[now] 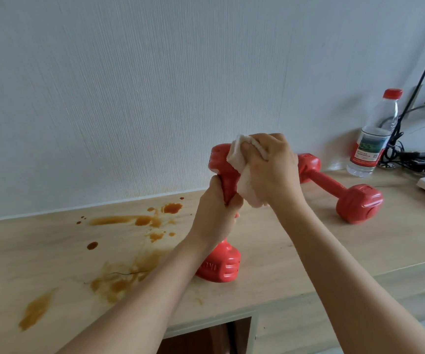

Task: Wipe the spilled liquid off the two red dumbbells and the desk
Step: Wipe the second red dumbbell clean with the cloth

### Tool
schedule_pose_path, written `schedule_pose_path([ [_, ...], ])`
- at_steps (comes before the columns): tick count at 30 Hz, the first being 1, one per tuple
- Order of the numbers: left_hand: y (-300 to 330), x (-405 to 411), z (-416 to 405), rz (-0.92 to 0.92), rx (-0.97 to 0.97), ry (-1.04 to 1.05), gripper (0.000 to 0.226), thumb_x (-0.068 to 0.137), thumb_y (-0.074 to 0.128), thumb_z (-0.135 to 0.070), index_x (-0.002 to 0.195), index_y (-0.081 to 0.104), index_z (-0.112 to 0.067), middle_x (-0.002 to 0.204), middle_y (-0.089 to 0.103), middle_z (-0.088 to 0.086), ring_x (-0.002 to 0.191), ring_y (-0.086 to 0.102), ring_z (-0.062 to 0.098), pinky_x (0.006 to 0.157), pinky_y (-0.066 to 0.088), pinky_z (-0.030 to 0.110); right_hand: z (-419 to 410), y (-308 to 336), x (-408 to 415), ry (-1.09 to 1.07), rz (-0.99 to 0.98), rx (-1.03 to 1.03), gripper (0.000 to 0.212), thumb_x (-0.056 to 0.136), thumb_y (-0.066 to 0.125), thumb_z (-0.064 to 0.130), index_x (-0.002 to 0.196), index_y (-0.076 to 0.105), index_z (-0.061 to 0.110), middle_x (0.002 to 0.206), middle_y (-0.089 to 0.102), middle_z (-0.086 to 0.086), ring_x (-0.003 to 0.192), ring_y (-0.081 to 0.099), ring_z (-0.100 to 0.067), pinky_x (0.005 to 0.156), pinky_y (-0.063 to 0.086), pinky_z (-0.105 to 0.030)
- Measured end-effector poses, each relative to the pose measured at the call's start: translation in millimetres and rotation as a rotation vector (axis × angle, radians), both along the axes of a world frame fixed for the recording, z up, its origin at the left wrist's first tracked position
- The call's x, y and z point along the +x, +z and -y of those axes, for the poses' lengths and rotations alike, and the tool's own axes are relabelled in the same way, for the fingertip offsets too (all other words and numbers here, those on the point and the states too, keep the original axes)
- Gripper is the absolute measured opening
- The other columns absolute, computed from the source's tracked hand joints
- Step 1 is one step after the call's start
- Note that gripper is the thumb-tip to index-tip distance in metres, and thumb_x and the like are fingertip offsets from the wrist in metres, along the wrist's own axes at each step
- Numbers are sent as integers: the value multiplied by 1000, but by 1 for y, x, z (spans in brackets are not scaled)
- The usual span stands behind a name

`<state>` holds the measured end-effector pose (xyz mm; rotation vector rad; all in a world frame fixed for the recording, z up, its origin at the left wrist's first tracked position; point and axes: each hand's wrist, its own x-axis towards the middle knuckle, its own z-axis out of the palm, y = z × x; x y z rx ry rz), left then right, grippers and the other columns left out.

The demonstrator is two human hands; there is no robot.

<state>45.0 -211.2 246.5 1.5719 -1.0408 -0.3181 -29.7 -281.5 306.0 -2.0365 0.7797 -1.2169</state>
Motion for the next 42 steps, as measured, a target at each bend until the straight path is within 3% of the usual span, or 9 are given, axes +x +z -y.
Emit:
schedule_pose_path([
  [4,-2,1,2,4,-1,16,14,89,56,-13,89,42,-9,63,51,-2,43,47,0,46,39,19,6,1,-7,-27,119,192,33,89,52,22,57,47,22,70,53,-1,66,52,-18,64,40,-33],
  [9,1,4,0,250,35,56,21,88,50,0,76,42,-16,60,44,-12,50,48,-4,48,35,10,-22,-20,5,-105,-98,-478,23,86,45,26,91,67,27,108,57,7,87,41,-25,67,35,-29],
  [13,-1,4,-1,154,22,14,9,80,49,-2,86,43,-6,57,47,-5,43,45,0,46,31,13,-18,-17,5,-48,83,-232,20,87,49,16,88,66,27,100,51,14,85,38,-17,78,38,-33],
  [16,-1,4,-2,-1,32,-7,10,85,52,-6,91,43,-5,63,52,1,41,43,1,45,35,20,-10,-13,3,4,180,-14,17,88,55,13,84,62,28,98,55,11,89,55,-18,90,42,-42],
  [24,-1,9,-1,-35,42,72,19,89,55,-14,101,44,-6,72,54,5,49,53,8,43,41,17,3,-20,-6,-15,127,266,9,91,57,23,92,64,19,89,69,-2,89,66,-20,85,51,-45],
  [27,0,10,0,-45,51,79,19,89,55,-15,101,44,-5,74,54,5,50,53,9,42,40,16,-4,-21,-9,-86,-1,161,8,92,52,24,94,59,20,94,66,-2,91,62,-27,80,49,-41],
  [31,0,10,-2,-56,28,73,16,89,52,-12,100,44,-3,69,54,5,48,49,11,44,40,20,-24,-15,-8,-138,-175,-314,13,93,48,27,99,59,23,102,56,3,87,49,-27,66,44,-37],
  [37,-1,9,-4,-42,47,81,16,90,53,-13,99,42,-7,74,52,3,53,53,11,47,45,21,6,-24,-7,-80,-102,84,17,92,47,20,99,62,24,101,62,-2,94,59,-28,78,49,-42],
  [42,-2,7,-1,29,25,58,18,89,55,-14,97,42,-4,65,51,-1,47,50,6,49,42,27,-15,-13,-4,-101,-23,-357,24,88,41,35,90,63,25,99,57,8,86,46,-22,56,36,-30],
])
